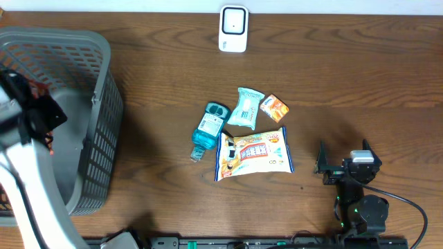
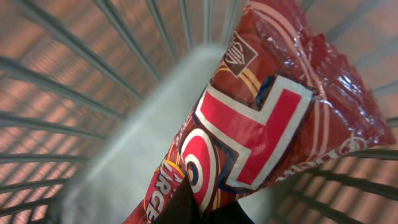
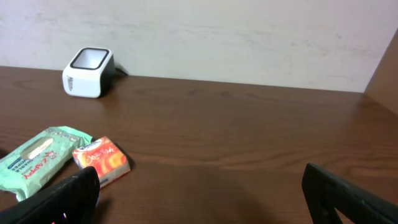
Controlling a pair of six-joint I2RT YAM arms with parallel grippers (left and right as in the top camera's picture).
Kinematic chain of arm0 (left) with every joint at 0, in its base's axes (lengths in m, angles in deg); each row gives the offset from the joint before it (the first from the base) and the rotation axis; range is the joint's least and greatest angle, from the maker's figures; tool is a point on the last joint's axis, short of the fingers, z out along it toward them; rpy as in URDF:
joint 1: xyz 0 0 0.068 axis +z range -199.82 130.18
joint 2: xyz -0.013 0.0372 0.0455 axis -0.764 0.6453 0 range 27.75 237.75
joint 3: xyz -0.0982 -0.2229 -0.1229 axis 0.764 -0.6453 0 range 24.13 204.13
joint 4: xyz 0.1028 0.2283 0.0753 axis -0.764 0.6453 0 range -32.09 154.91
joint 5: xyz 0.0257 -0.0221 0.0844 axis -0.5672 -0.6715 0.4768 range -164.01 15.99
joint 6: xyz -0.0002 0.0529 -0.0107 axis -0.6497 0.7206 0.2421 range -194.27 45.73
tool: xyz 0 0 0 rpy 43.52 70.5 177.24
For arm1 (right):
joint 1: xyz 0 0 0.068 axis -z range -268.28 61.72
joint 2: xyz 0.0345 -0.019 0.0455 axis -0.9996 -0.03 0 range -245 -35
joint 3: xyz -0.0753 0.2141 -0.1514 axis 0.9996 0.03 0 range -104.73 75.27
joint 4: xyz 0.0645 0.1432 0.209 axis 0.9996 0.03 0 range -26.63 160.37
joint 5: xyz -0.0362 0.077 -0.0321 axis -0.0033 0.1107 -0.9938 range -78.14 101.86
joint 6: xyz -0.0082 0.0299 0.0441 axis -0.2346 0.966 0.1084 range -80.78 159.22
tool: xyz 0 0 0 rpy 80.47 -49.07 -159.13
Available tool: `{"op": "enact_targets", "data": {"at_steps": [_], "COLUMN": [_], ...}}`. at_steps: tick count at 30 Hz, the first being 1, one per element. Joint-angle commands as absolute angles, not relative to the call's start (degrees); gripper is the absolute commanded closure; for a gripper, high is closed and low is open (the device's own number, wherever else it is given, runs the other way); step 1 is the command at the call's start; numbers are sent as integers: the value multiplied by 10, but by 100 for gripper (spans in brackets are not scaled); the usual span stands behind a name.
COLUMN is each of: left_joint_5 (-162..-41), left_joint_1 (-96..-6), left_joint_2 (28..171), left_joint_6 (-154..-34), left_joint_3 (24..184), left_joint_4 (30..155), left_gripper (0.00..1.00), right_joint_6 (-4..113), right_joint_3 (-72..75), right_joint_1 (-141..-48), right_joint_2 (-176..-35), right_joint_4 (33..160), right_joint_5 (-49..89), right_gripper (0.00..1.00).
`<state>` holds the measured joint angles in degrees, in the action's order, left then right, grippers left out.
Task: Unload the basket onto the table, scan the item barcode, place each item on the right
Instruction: 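Reach the left gripper into the basket and grasp the red candy bar, then carry the red candy bar out and drop it right of the items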
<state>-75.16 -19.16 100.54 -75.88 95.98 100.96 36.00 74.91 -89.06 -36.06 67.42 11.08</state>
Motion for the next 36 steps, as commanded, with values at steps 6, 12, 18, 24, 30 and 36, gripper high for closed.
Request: {"op": "enact_targets", "data": {"at_steps": [6, 12, 18, 24, 30, 36], "left_joint_5": [-980, -1129, -1143, -1128, -1091, -1089], "left_joint_1": [-191, -244, -387, -533, -665, -768], "left_joint_2": [820, 753, 758, 813, 916, 1046], "left_joint_6": [-846, -917, -920, -919, -919, -920], "left_joint_3": [964, 964, 964, 964, 964, 964], "left_joint_4": [923, 860, 861, 847, 797, 702], "left_gripper": [93, 93, 93, 93, 93, 93], "right_joint_6": [355, 355, 355, 355, 355, 355], "right_joint_3": [750, 750, 750, 750, 750, 750], "right_joint_1": [-895, -895, -895, -895, -895, -895], "right_joint_2": [-359, -359, -359, -359, -359, -359], "right_joint_4": [677, 677, 676, 677, 677, 677], "right_joint_5": [114, 114, 114, 114, 114, 114], "right_gripper": [1, 1, 1, 1, 1, 1]}}
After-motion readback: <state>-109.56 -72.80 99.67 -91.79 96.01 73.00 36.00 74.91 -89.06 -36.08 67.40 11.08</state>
